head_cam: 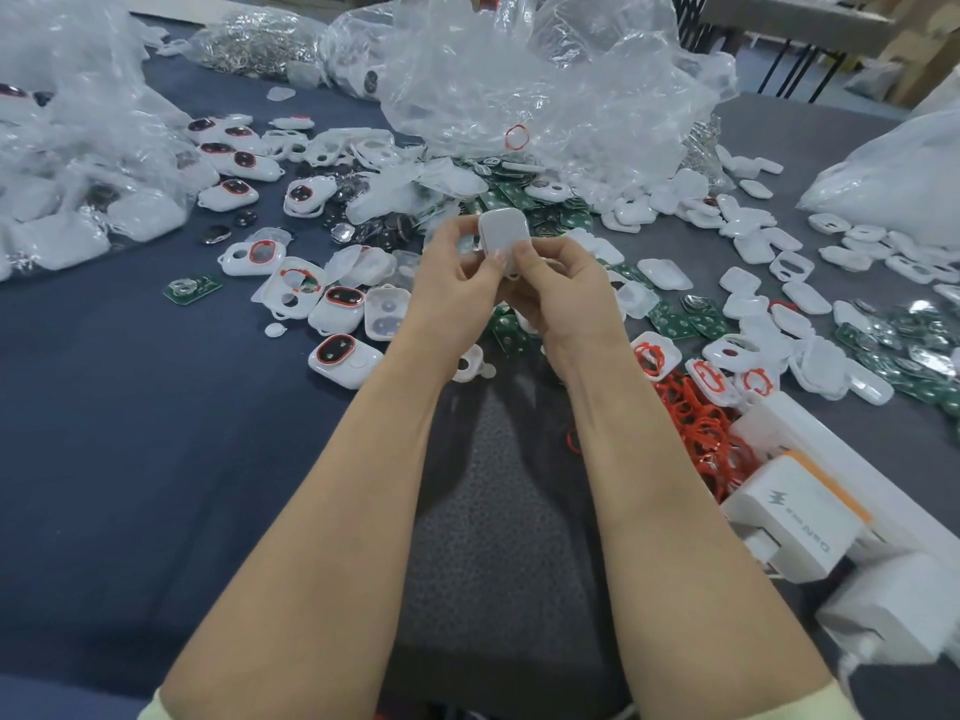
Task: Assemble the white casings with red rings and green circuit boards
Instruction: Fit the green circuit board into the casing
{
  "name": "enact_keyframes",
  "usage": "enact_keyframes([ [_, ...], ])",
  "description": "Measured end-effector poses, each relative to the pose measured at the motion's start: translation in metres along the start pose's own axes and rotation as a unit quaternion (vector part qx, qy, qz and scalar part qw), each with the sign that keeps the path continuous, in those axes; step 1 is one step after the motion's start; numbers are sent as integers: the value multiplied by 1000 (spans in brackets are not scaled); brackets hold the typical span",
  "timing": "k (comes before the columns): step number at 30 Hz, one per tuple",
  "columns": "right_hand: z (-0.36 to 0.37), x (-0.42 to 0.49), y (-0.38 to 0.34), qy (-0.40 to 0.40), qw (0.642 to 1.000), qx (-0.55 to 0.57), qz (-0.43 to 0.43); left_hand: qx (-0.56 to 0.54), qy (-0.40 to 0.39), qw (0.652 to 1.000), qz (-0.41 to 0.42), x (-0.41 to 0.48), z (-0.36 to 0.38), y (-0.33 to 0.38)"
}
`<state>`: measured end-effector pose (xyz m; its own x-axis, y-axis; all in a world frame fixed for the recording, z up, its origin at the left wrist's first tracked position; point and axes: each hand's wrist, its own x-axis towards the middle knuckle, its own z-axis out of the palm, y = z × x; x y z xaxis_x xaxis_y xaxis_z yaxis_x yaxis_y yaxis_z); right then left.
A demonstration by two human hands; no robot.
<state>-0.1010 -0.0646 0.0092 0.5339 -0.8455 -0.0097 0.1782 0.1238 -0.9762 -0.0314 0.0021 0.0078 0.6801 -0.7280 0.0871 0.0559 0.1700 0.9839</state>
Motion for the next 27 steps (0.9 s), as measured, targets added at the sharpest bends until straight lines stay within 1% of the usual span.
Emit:
enact_keyframes([
  [3,0,-1,2,6,1000,-19,-7,5,9,1000,3,1,1,-2],
  [7,-2,-1,1,-30,996,-76,-22,-56,20,998,2,1,-1,-2],
  [10,-5,0,-1,-34,996,-80,-16,-83,4,997,-11,0,-2,-3],
  [12,-3,1,1,-17,998,-64,-10,-63,-2,998,-11,0,-2,-3],
  [14,0,1,5,-1,998,-68,-12,-21,9,1000,-8,1,-1,-2],
  [16,3,2,7,5,997,-74,-13,-2,22,1000,-7,2,0,-2],
  [19,1,3,4,-9,997,-74,1,-1,29,1000,-9,3,-1,-3],
  [21,-2,3,1,-13,996,-92,2,-21,24,999,-18,4,-2,-4],
  [23,-5,3,-2,-7,993,-117,-6,-55,14,998,-39,5,-3,-3],
  [25,-7,3,-4,2,991,-134,-22,-60,2,997,-53,4,-3,-1],
  [27,-10,3,-6,2,989,-144,-45,-51,-4,998,-39,2,-3,-1],
])
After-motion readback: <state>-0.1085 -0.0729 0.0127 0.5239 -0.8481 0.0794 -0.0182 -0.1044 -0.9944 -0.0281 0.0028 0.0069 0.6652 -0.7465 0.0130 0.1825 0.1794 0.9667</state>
